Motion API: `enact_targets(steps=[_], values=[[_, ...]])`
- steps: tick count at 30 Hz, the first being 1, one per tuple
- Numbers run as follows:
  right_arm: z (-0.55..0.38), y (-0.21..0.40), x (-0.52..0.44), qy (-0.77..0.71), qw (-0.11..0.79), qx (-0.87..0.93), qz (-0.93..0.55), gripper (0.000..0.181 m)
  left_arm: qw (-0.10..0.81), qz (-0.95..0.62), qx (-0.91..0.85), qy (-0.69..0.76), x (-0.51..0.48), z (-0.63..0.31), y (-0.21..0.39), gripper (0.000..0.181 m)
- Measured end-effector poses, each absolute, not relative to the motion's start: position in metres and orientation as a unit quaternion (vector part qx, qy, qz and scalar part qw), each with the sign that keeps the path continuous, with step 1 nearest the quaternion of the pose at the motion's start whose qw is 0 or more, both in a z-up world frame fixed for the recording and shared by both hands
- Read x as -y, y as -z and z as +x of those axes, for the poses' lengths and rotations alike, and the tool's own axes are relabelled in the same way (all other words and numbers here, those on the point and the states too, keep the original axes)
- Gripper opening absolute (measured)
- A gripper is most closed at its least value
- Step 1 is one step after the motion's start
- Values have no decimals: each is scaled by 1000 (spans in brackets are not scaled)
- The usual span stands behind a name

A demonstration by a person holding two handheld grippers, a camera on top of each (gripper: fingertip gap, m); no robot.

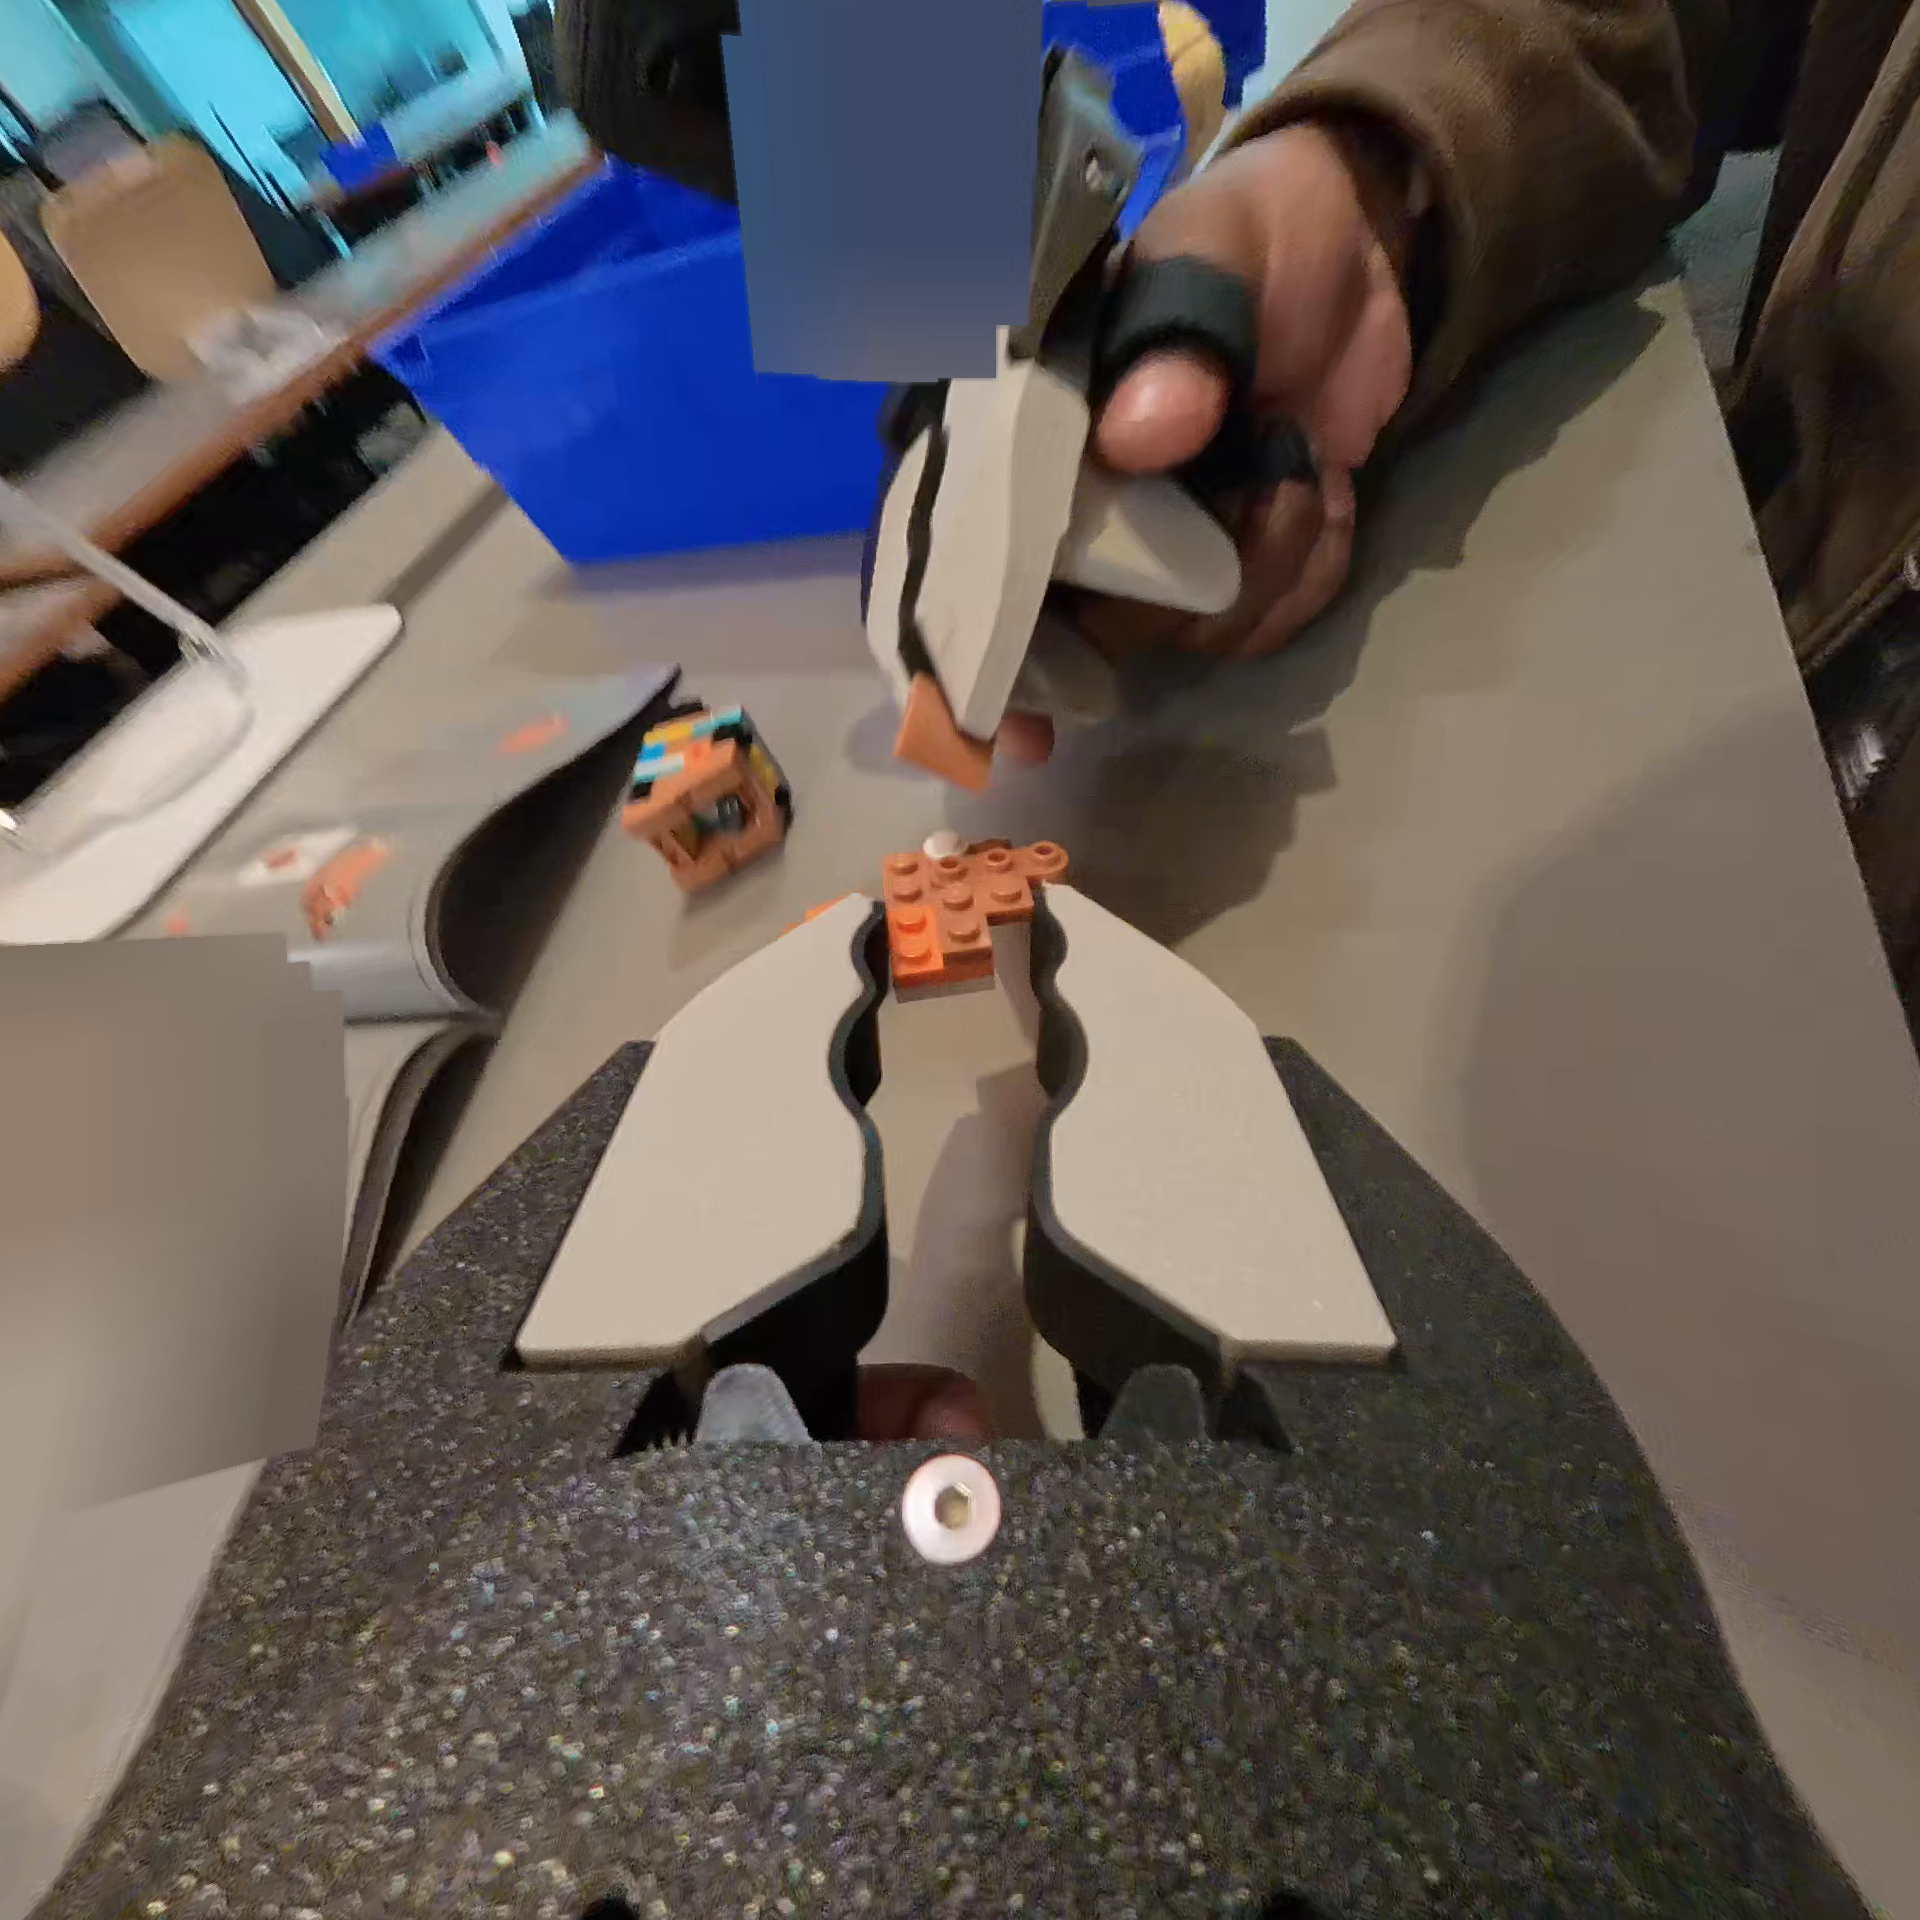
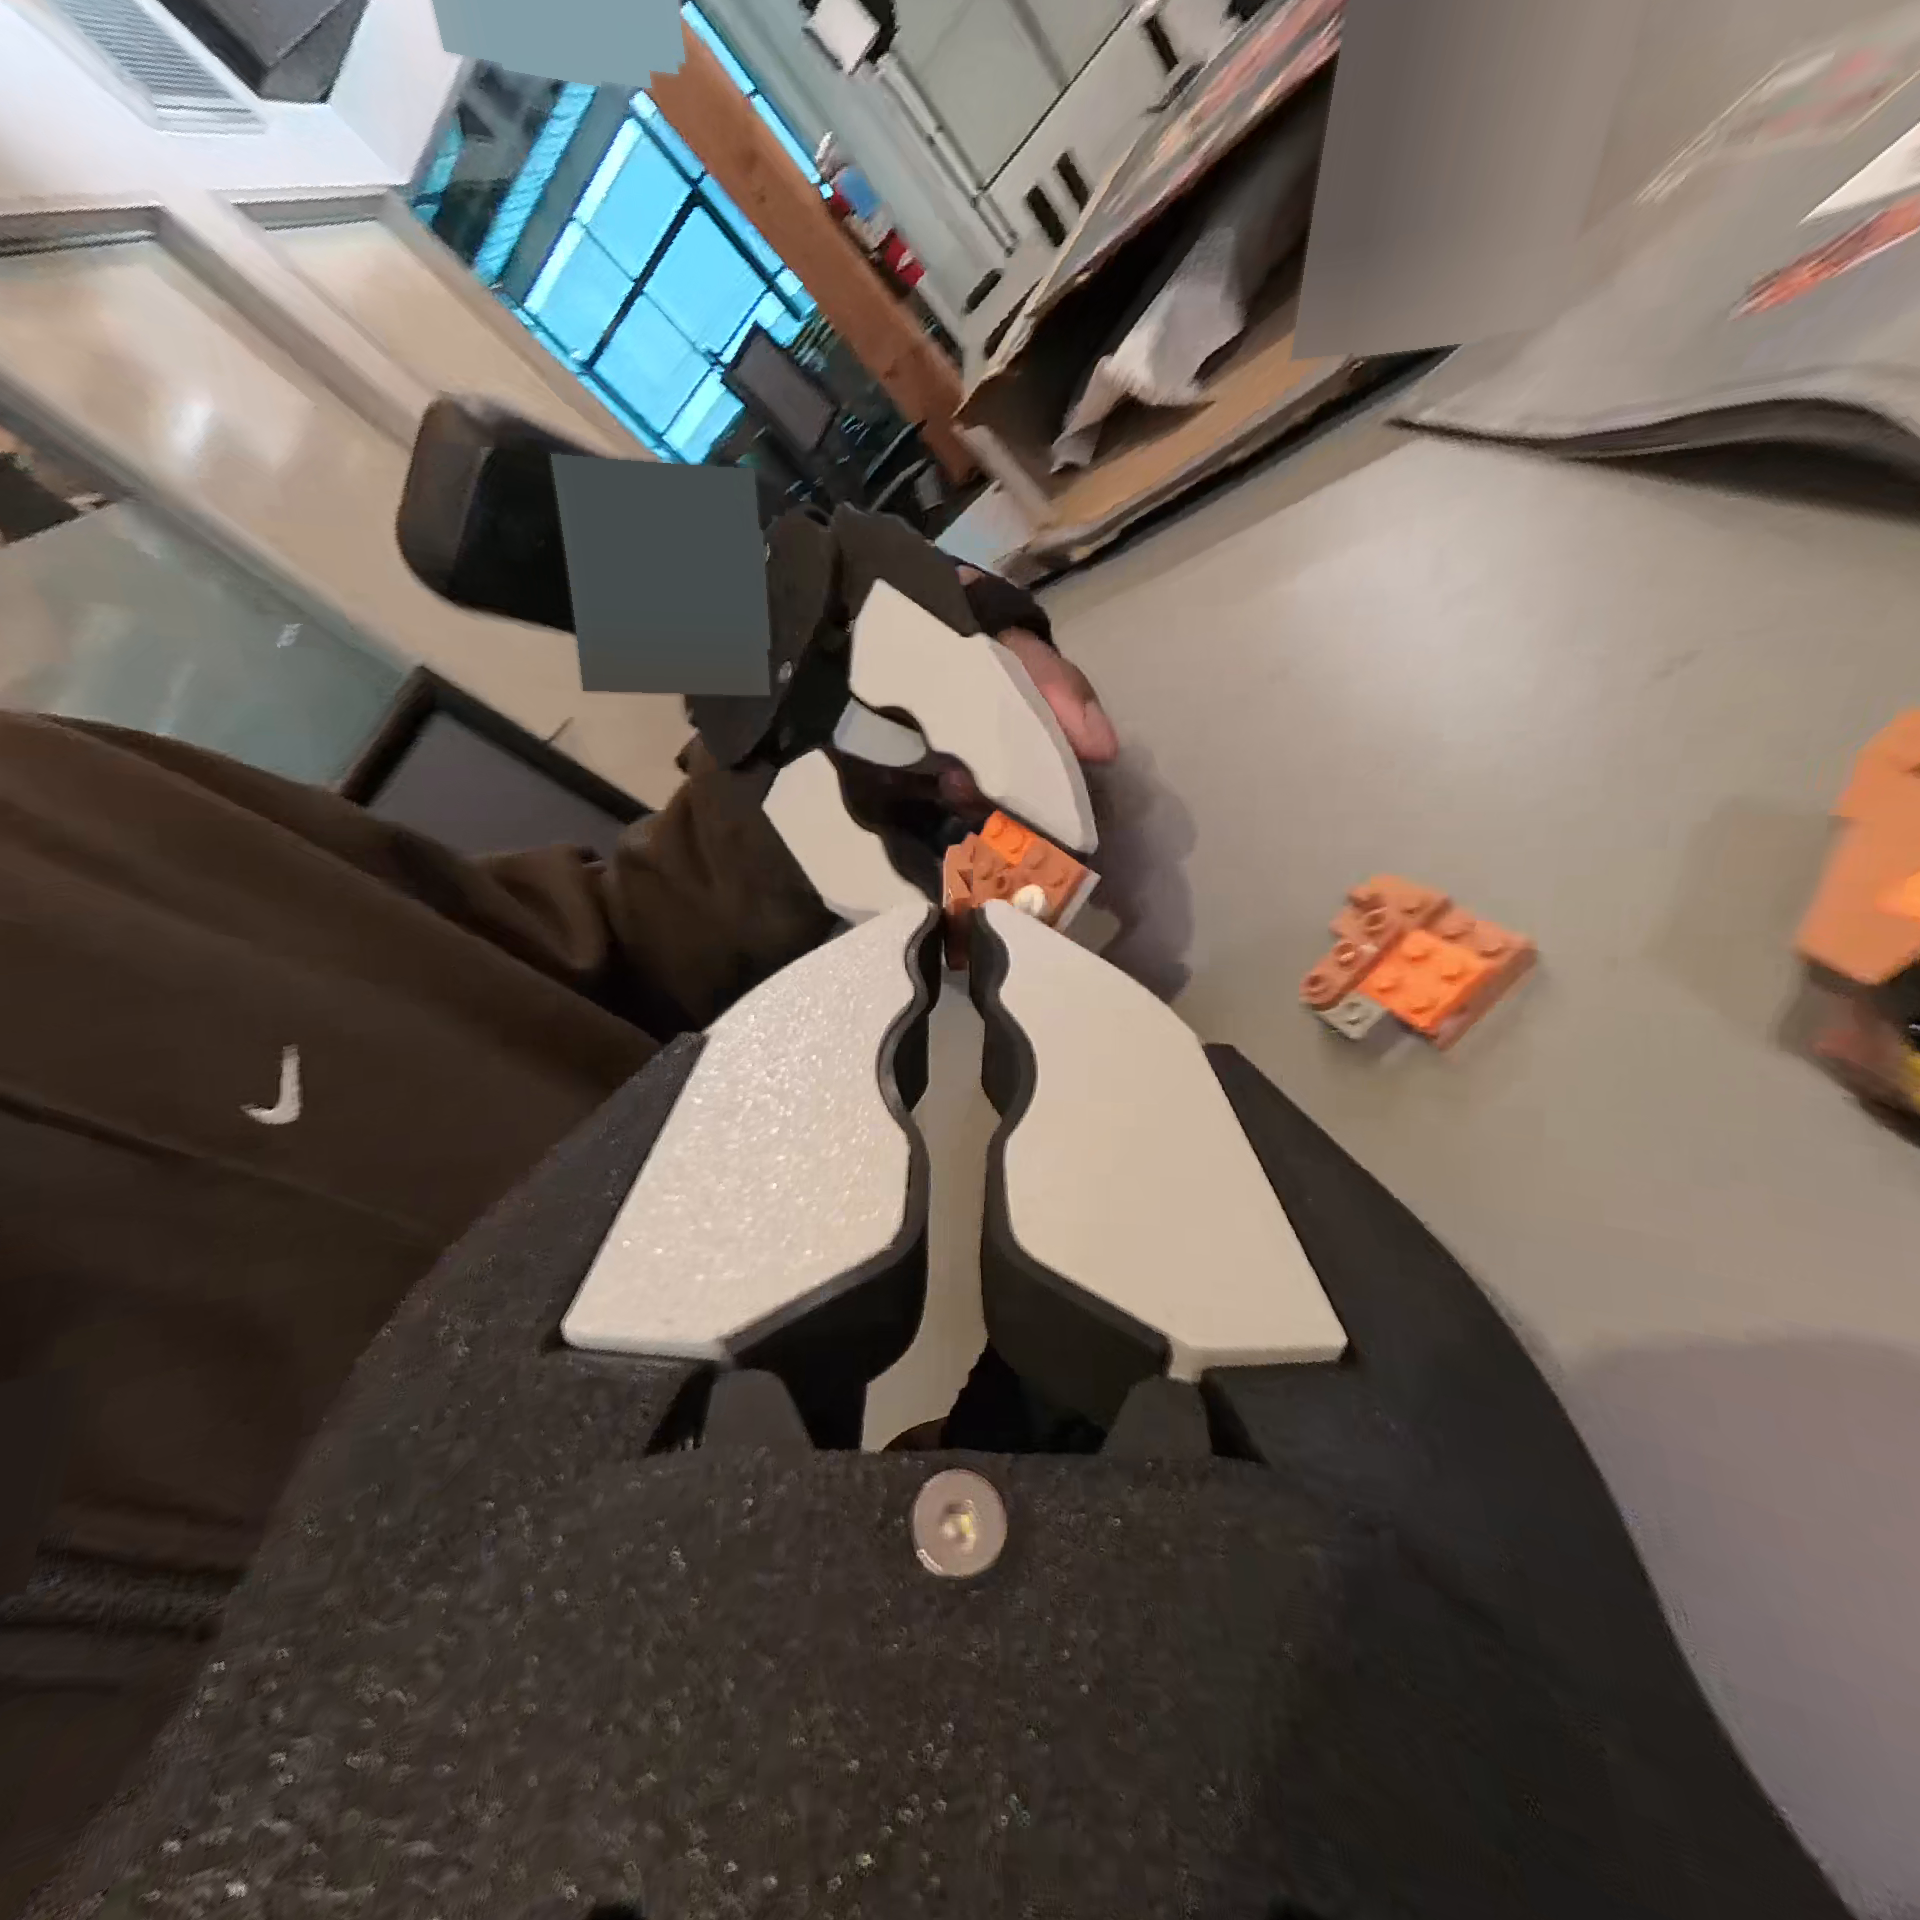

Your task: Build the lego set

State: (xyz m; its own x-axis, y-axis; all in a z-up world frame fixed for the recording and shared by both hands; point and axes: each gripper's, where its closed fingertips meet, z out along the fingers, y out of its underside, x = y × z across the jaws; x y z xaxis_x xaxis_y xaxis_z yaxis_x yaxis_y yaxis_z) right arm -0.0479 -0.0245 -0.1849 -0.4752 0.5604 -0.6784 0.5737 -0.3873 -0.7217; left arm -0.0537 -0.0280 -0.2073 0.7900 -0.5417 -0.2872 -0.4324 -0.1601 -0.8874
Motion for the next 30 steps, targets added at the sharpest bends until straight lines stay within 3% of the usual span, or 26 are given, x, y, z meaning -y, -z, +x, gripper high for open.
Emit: enact_targets(steps=[8, 30], values=[[-43, 181, 26, 672, 49, -529, 516, 4, 604, -733, -314, 9, 24, -43, 198, 26], [-48, 182, 13, 657, -1, -495, 568, 13, 626, -733, -264, 3, 13, -47, 189, 26]])
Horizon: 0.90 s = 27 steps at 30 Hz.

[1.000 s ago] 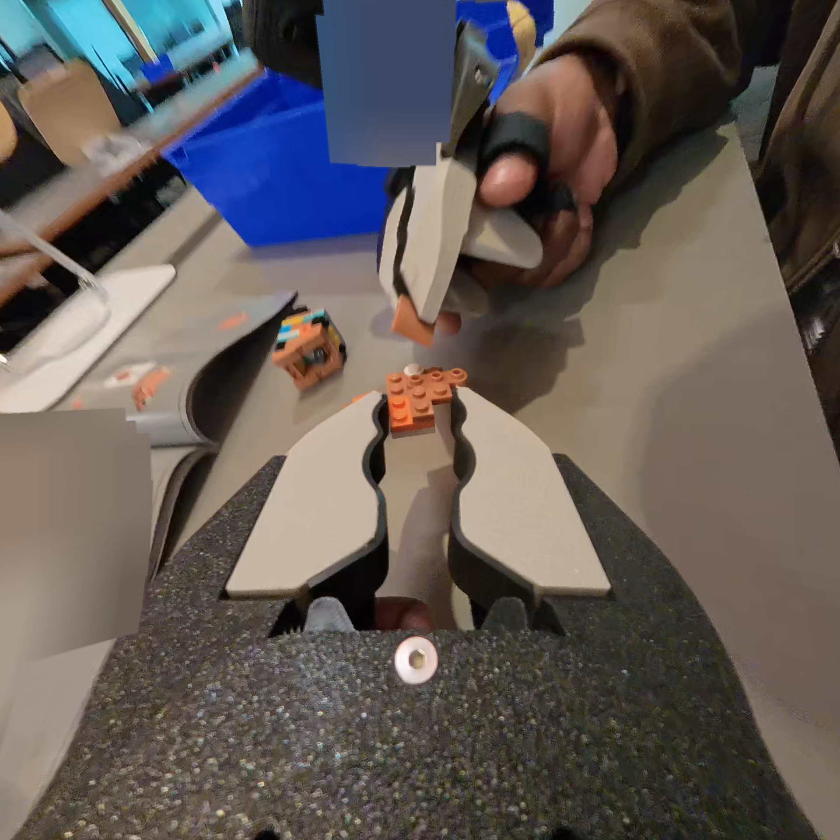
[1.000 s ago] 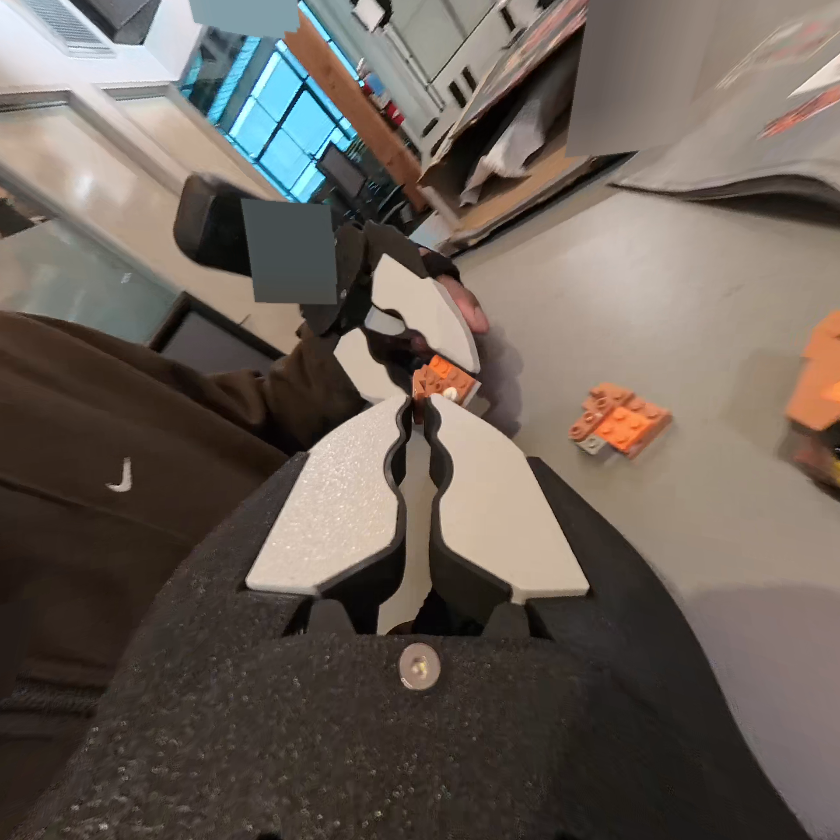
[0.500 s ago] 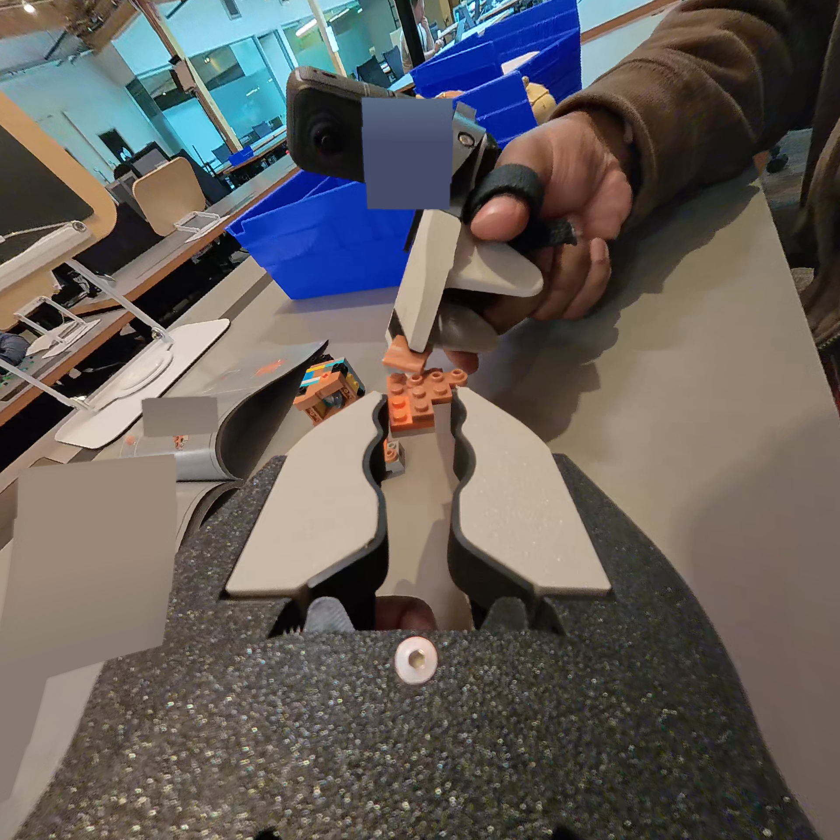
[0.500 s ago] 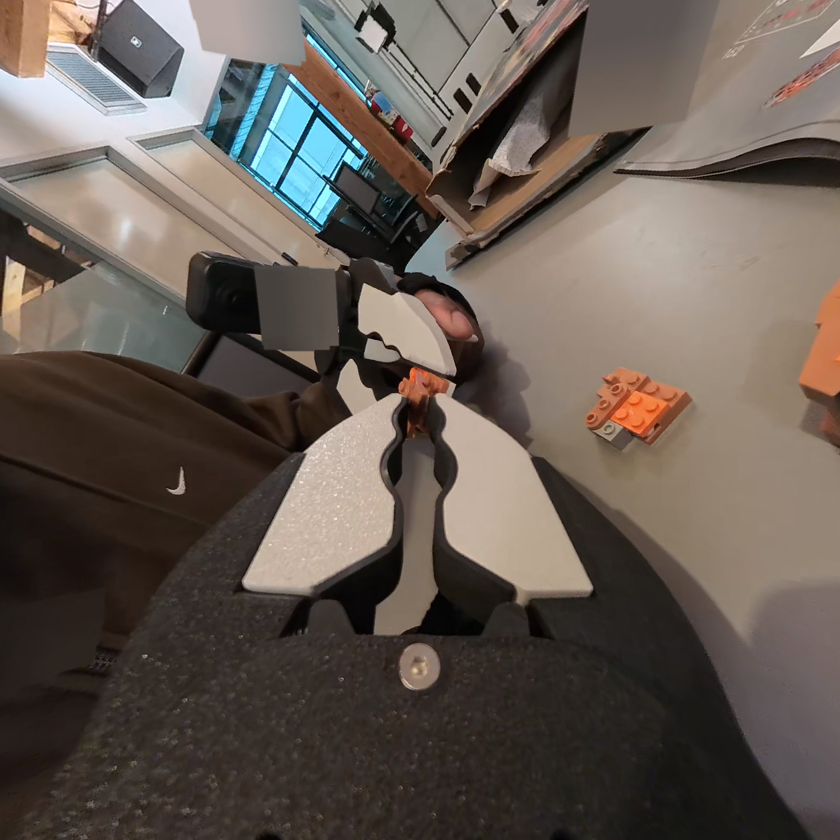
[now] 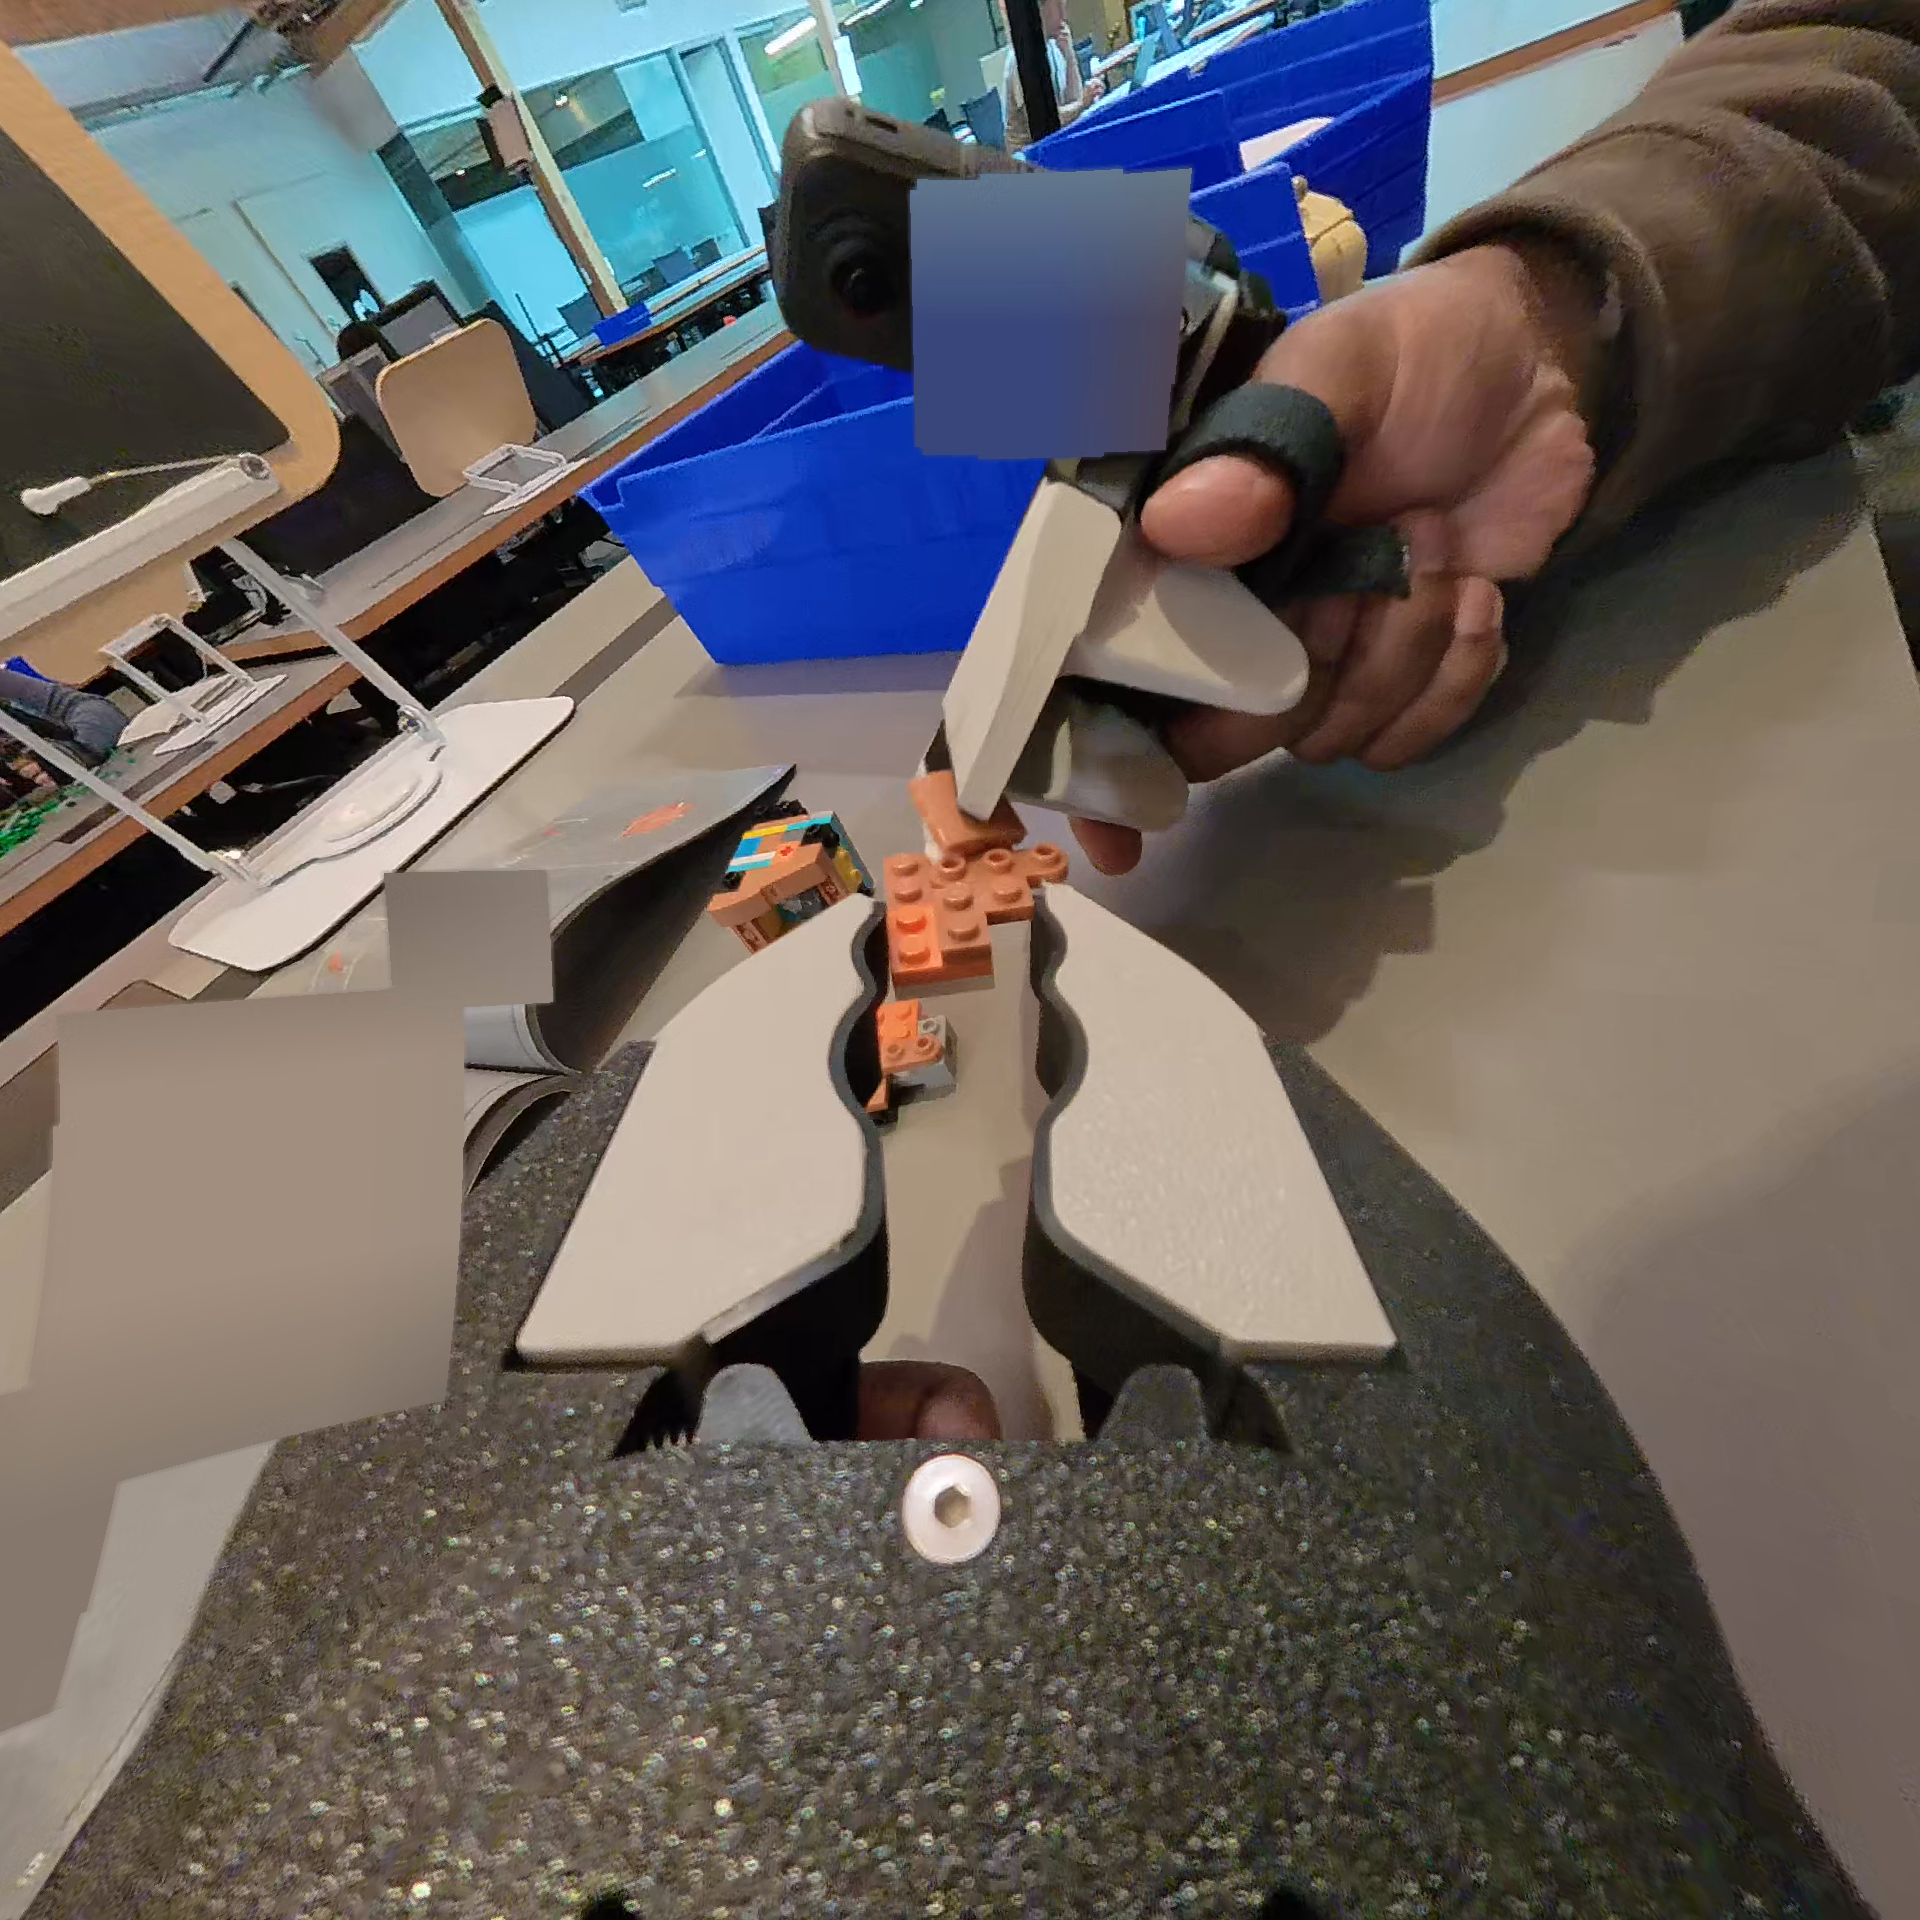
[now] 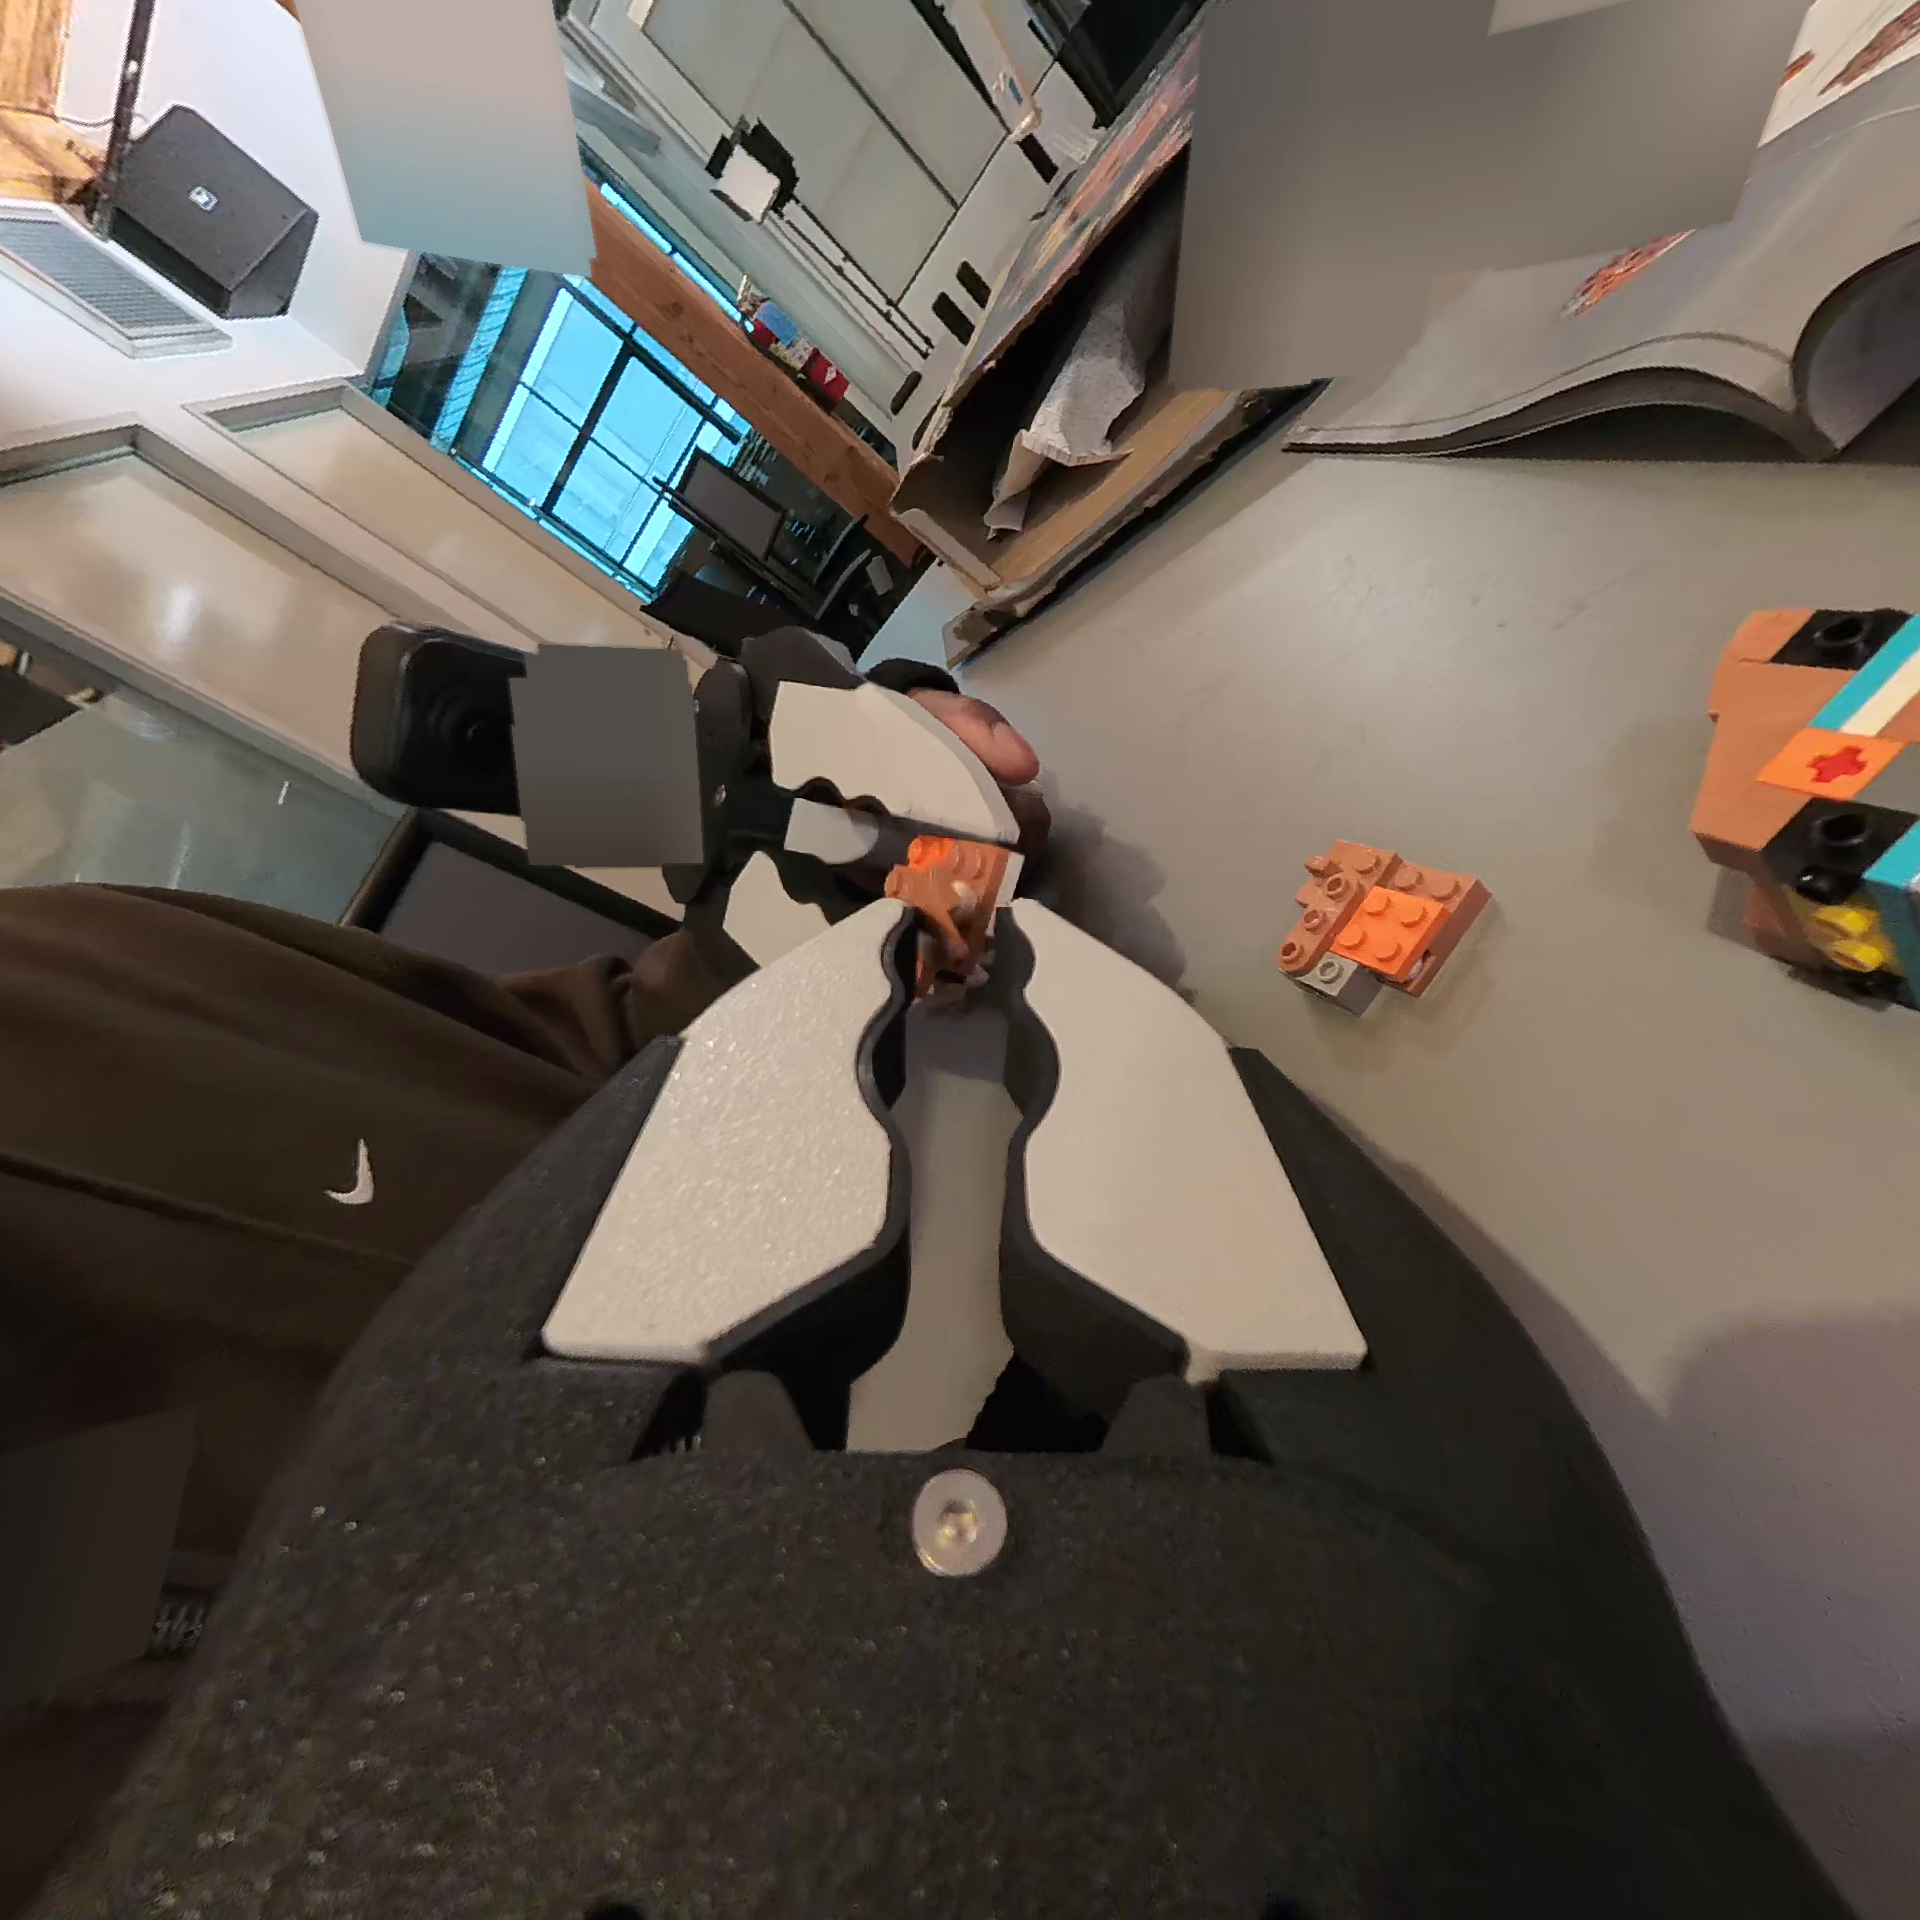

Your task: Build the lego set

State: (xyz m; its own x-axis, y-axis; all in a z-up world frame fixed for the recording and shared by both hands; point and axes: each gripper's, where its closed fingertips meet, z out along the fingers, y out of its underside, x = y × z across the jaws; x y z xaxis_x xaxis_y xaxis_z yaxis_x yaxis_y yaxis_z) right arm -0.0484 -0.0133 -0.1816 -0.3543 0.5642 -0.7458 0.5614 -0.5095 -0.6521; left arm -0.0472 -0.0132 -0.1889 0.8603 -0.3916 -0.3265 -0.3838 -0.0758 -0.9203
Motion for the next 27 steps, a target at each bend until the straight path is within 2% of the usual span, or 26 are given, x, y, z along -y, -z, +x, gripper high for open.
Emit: enact_targets(steps=[22, 27], values=[[-54, 168, 10, -689, 67, 445, -568, 5, 631, -735, -249, -6, 12, -45, 187, 26], [-56, 162, 8, -715, 50, 406, -567, 5, 629, -735, -254, -8, 12, -41, 188, 26]])
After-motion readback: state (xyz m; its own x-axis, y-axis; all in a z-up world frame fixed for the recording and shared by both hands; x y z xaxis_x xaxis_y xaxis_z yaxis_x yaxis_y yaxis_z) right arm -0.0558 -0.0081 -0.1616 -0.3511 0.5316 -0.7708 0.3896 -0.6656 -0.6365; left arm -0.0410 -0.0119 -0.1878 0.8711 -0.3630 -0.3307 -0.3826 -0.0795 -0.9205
